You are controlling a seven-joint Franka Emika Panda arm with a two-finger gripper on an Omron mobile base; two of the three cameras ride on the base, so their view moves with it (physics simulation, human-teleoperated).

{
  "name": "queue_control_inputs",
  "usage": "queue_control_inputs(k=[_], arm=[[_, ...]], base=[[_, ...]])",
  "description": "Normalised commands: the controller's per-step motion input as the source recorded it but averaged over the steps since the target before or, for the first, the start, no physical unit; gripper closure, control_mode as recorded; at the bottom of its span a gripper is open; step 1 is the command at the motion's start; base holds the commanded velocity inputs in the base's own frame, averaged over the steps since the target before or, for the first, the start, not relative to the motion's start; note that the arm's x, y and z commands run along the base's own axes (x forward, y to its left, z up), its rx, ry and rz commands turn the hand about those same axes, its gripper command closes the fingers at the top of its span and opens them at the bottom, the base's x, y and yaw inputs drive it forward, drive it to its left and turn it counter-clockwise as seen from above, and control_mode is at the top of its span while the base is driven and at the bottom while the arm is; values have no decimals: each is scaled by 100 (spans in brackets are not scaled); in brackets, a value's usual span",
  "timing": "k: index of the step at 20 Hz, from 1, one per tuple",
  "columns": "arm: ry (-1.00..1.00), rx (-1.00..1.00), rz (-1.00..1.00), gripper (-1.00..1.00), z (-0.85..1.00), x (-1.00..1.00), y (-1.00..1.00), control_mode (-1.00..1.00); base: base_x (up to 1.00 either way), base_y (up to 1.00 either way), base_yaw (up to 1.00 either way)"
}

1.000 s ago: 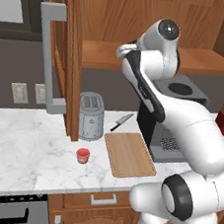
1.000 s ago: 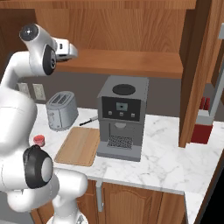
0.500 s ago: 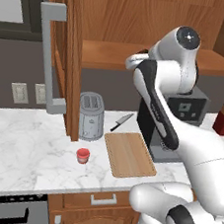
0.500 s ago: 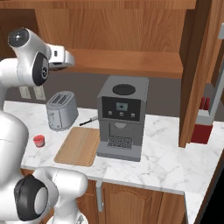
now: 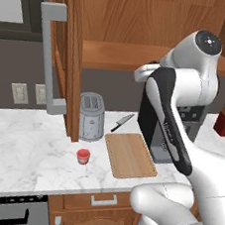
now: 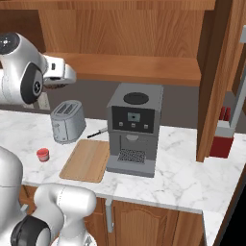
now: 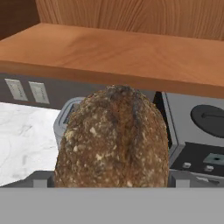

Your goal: Pick the bread, place it on the cutting board, pick the jam, place it on the counter, and close the cabinet.

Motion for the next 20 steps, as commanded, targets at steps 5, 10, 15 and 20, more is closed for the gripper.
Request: queue_control_inputs(k=[5, 10, 15, 20], arm=[[12, 0, 0, 100, -2, -54, 0, -100], [12, 0, 0, 100, -6, -40, 0, -100], [10, 0, 0, 100, -17, -26, 0, -100], [4, 0, 0, 100, -26, -14, -1, -100]], base=[[0, 0, 0], [0, 0, 0], [0, 0, 0], [0, 0, 0]])
